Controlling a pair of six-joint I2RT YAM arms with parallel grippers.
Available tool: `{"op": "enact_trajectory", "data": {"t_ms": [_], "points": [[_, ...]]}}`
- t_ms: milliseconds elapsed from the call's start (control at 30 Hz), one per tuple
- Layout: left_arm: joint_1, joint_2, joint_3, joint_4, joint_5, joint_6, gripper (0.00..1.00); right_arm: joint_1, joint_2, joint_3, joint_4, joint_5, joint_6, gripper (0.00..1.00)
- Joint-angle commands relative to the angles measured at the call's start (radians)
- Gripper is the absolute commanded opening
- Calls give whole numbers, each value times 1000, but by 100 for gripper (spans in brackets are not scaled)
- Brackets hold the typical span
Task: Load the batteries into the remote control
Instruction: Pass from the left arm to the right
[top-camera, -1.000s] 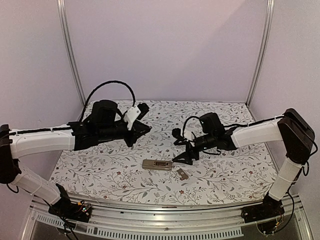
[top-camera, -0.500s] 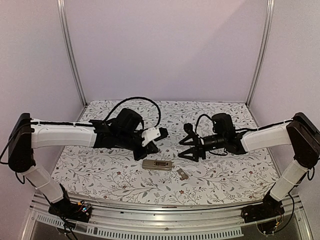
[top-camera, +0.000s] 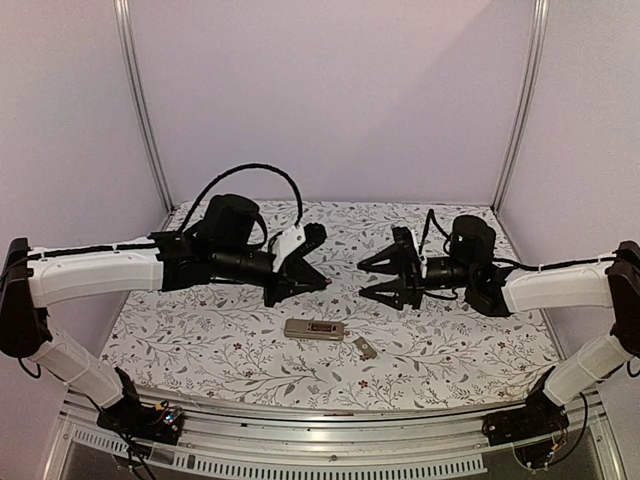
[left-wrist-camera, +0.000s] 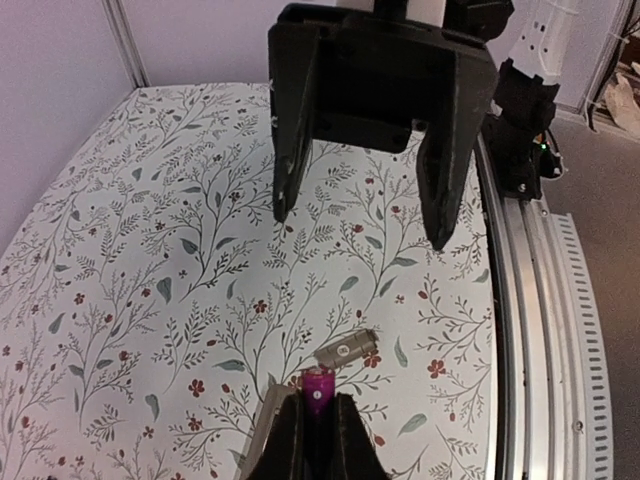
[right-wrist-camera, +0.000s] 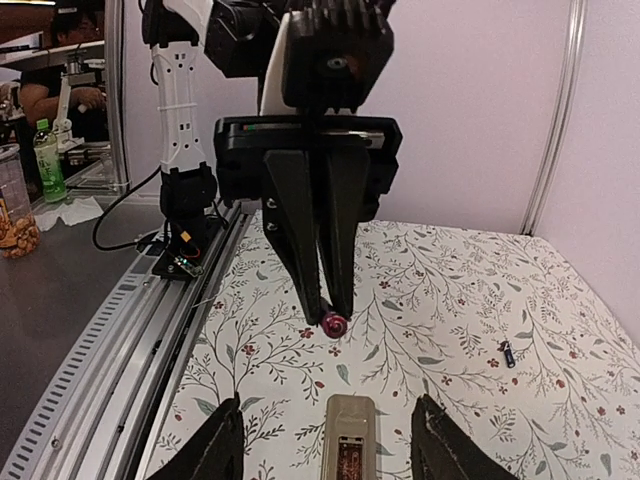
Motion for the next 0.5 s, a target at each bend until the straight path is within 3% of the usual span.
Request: {"op": "enact_trajectory", "data": {"t_ms": [0, 200, 333, 467], "points": [[11, -47, 23, 7, 81, -7, 0, 55, -73, 32, -69, 29, -138, 55], [14, -100, -6, 158, 194, -55, 0, 75, -134, 107, -221, 41, -216, 54], [13, -78, 17, 145, 218, -35, 0, 129, -137, 189, -391, 127, -401, 51], [11, -61, 46, 126, 246, -21, 0, 135, -135, 240, -457, 149, -489, 46]]}}
